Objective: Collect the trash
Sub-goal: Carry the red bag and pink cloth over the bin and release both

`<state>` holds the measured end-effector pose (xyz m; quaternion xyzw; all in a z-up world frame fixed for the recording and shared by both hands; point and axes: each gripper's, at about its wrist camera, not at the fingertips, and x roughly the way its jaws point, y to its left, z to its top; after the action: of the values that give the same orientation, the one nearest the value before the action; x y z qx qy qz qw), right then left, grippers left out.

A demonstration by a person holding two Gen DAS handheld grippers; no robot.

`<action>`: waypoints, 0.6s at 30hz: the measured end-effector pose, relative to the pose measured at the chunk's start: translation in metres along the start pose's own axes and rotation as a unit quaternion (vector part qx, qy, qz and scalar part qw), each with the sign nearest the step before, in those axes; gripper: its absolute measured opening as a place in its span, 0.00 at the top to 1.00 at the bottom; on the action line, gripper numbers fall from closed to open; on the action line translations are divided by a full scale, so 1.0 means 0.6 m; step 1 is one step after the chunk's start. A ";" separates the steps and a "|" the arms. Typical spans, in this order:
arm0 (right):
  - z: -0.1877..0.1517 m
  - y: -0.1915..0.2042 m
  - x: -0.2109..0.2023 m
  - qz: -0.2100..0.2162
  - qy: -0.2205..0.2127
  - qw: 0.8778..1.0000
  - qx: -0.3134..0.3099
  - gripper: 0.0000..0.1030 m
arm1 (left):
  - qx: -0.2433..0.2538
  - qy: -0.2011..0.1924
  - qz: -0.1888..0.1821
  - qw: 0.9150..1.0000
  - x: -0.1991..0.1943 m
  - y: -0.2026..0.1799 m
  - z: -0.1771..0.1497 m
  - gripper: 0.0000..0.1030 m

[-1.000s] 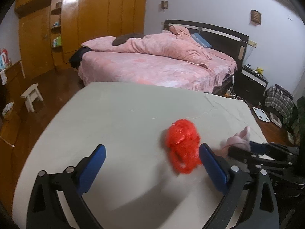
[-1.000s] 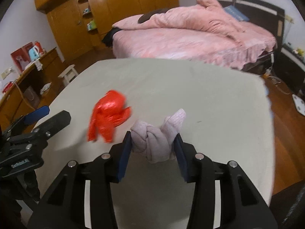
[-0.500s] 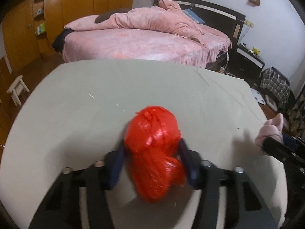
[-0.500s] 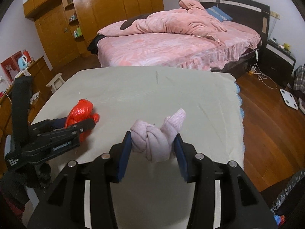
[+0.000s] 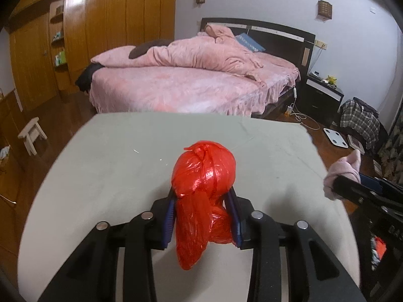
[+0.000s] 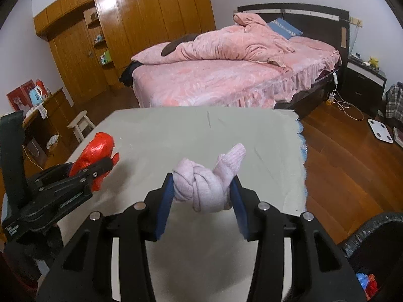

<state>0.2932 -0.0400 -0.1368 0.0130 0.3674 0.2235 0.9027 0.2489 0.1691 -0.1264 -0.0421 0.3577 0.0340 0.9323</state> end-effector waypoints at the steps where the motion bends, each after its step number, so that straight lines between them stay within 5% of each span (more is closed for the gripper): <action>1: -0.001 0.000 -0.011 0.001 -0.003 1.000 0.001 0.58 | -0.001 -0.003 -0.003 1.000 -0.013 -0.003 0.000 0.65; 18: -0.038 0.015 -0.199 0.012 -0.043 0.999 -0.008 0.58 | -0.003 -0.039 -0.030 0.999 -0.186 -0.076 -0.031 0.65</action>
<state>0.1994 -0.0844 -0.0732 0.0196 0.3260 0.2366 0.9151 0.1578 0.1183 -0.0629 -0.0540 0.3194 0.0086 0.9460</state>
